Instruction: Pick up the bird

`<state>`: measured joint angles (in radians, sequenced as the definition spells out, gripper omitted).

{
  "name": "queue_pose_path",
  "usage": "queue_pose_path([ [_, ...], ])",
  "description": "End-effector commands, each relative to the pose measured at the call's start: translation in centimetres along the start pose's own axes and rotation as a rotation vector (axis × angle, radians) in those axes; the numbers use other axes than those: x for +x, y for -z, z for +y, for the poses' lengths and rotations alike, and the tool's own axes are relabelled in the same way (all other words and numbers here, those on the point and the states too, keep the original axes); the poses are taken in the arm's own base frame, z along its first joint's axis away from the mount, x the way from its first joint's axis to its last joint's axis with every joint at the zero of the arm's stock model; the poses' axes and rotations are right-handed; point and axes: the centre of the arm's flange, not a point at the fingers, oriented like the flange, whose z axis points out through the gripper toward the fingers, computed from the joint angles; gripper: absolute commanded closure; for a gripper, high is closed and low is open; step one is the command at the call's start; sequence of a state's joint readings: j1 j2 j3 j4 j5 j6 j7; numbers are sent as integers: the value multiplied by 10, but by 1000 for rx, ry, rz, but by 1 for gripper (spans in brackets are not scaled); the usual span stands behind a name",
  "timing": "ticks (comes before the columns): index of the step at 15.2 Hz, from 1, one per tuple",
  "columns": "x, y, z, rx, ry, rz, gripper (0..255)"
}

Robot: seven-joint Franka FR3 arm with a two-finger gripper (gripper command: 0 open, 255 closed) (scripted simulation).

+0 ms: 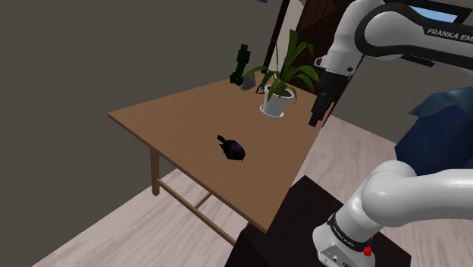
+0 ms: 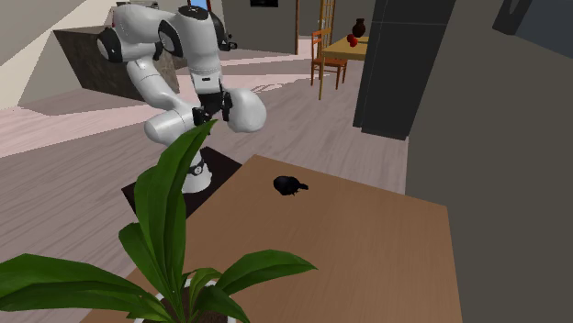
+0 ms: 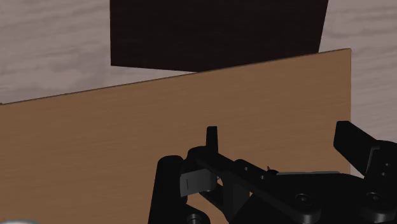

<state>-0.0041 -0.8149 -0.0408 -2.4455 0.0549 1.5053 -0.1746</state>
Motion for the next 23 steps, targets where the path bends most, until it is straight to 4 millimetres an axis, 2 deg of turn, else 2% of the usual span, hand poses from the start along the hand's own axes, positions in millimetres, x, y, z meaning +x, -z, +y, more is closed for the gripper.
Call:
queue_pose_path([
  [1,0,0,0,0,0,0,0],
  [23,235,-143,-87,-132,39,60,0],
])
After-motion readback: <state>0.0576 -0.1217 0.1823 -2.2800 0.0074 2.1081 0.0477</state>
